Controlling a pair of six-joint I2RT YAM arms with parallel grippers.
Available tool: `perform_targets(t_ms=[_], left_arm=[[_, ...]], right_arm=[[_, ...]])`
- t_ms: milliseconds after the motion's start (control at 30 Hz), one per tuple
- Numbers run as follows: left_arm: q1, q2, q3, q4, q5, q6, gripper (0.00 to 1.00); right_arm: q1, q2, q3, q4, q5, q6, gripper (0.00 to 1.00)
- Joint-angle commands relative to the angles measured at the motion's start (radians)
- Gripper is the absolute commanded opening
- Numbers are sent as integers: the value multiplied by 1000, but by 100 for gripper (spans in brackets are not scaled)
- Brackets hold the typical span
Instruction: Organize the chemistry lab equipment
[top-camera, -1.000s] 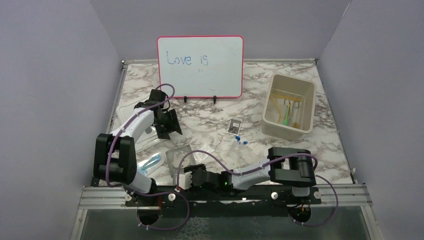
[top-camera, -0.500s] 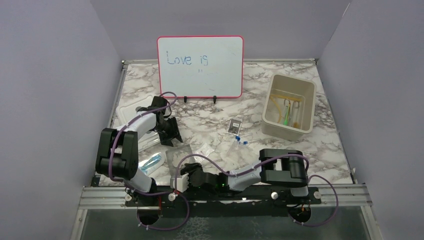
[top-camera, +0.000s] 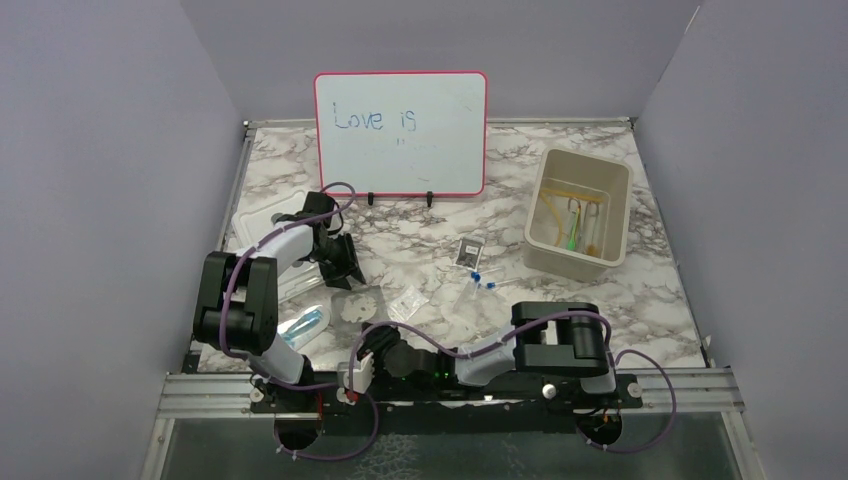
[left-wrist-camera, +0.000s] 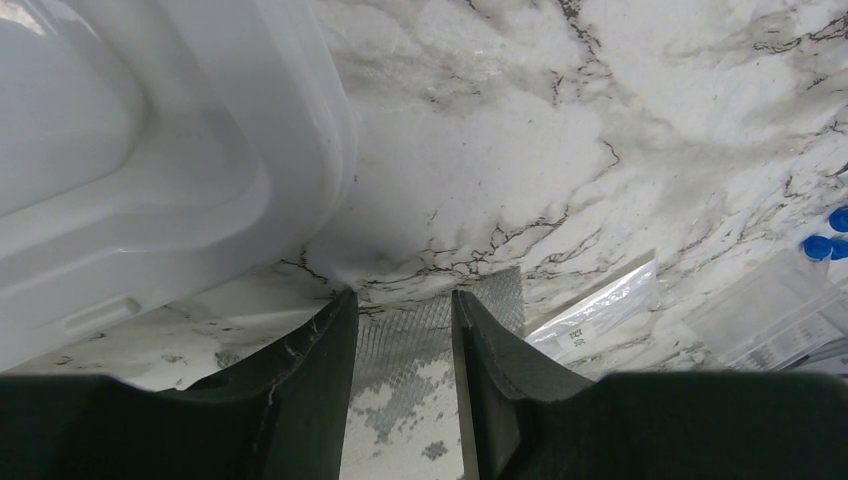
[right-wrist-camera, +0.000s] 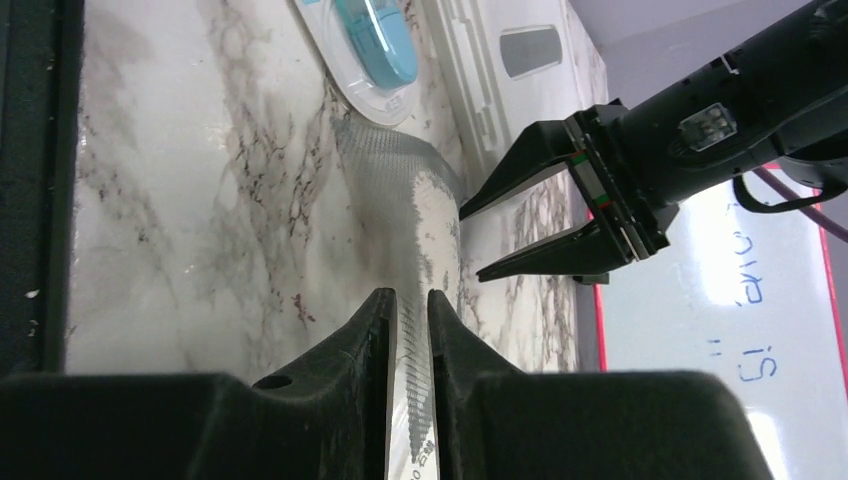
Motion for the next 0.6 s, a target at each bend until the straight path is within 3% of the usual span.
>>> perform_targets(t_ms=[0,333,567], left_arm=[[-2,17,14,-20,53,12,42],[-4,17,51,-32,70,9,42],[-4,26,243,-108,34,10,59]], right_arm=[[-2,-22,13,80,38,-72,20],[-11,-27,43,18,41,-46,1],[-68,-152,118,-220,-47,111,1]])
